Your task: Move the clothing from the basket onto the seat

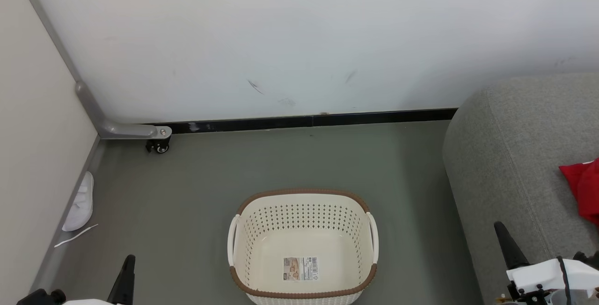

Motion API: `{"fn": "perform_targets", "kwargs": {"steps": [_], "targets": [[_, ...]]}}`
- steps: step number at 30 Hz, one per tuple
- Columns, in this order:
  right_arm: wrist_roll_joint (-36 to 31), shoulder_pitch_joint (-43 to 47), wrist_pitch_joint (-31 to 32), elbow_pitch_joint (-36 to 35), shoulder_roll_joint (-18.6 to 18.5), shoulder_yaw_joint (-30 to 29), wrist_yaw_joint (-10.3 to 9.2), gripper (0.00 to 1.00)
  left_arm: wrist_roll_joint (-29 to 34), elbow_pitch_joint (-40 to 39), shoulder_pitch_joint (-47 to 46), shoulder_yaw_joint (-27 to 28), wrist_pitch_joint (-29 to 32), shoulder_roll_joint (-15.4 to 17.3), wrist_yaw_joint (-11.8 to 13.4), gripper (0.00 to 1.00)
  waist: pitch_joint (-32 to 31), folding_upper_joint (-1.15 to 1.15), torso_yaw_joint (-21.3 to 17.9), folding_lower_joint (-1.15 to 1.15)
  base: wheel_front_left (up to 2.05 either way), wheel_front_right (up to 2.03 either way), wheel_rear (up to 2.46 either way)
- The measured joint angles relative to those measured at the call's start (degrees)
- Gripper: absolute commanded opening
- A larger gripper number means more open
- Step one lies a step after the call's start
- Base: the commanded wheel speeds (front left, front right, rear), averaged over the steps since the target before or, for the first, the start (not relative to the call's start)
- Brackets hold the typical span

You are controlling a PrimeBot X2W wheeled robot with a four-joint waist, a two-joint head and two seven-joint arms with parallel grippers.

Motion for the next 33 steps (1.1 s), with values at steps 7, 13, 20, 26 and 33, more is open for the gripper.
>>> {"fn": "perform_targets", "kwargs": {"steps": [7, 13, 20, 26, 33], "targets": [[5.8, 0.0, 1.1, -1.0, -0.1, 0.1, 0.0, 0.0, -3.8, 0.7, -1.2, 1.6, 1.3, -1.4, -1.4, 0.0, 0.4, 0.0, -0.1, -0.2, 0.0, 0.0, 0.0], [10.9, 0.0, 2.0, -1.3, -0.2, 0.2, 0.0, 0.0, -7.1, 1.5, -1.6, 3.1, 2.5, -2.6, -2.8, 0.0, 0.7, 0.0, -0.3, -0.26, 0.0, 0.0, 0.0], [16.7, -0.1, 3.1, -1.9, -0.3, 0.3, 0.0, 0.0, -10.9, 2.1, -2.4, 4.7, 3.8, -3.6, -4.1, 0.0, 0.9, 0.0, -0.4, -0.28, 0.0, 0.0, 0.0], [21.7, -0.3, 4.2, -2.7, -0.3, 0.3, 0.01, 0.0, -14.2, 2.8, -3.5, 6.1, 5.0, -4.9, -5.5, 0.0, 1.0, 0.0, -0.6, -0.29, 0.0, 0.0, 0.0], [27.3, -1.1, 5.3, -3.1, -0.5, 0.3, 0.01, 0.0, -18.1, 3.5, -4.4, 7.9, 6.1, -6.2, -7.0, 0.0, 1.1, 0.0, -0.7, -0.29, 0.0, 0.0, 0.0]]}}
